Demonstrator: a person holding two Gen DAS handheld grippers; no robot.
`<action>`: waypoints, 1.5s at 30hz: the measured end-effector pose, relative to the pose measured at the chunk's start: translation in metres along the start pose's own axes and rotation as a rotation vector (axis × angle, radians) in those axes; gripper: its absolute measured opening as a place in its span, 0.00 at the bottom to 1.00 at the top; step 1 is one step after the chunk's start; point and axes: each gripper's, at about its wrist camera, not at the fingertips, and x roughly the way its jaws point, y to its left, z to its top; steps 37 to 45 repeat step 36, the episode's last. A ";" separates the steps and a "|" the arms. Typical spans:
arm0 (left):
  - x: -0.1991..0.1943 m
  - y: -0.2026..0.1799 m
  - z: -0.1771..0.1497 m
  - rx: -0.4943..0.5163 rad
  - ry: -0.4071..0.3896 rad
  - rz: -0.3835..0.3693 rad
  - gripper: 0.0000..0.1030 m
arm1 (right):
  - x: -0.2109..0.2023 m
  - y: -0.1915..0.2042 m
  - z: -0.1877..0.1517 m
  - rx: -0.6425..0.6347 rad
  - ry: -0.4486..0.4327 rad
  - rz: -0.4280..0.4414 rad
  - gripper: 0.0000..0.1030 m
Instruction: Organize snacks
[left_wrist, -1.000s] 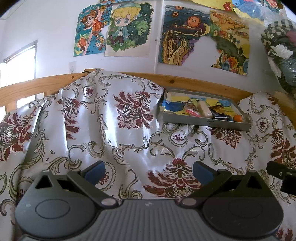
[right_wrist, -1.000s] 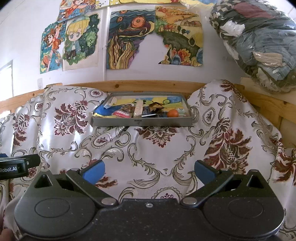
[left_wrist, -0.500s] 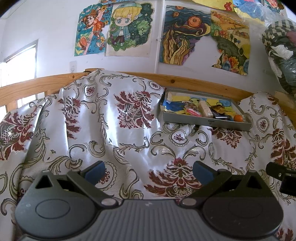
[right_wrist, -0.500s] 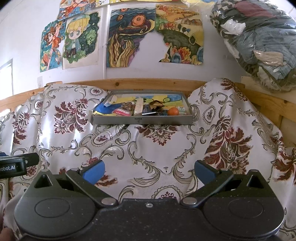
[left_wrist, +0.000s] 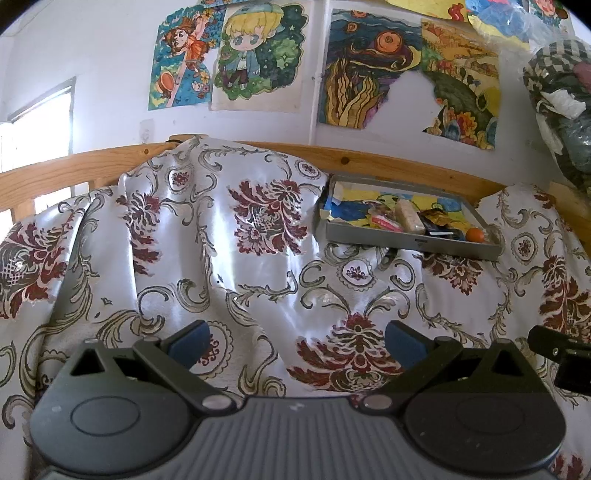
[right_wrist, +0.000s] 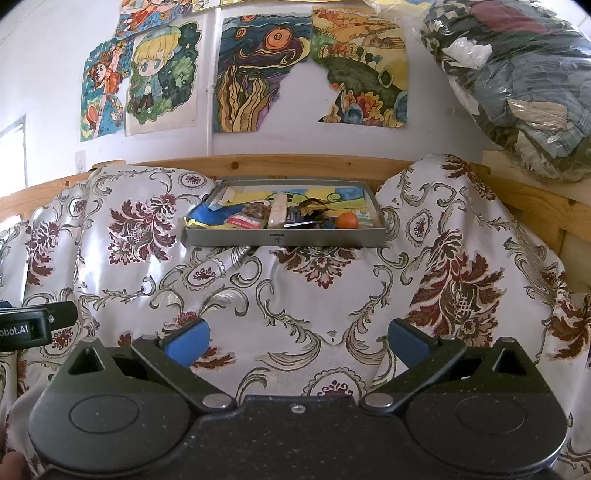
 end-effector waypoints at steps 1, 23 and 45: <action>0.000 -0.001 0.000 0.006 0.008 0.013 1.00 | 0.000 0.000 0.000 0.000 0.001 0.000 0.99; 0.003 -0.008 0.003 0.070 0.027 0.108 1.00 | 0.000 0.001 -0.003 -0.005 0.006 0.000 0.99; 0.004 -0.008 0.002 0.058 0.034 0.109 1.00 | 0.001 0.003 -0.004 -0.008 0.011 0.000 0.99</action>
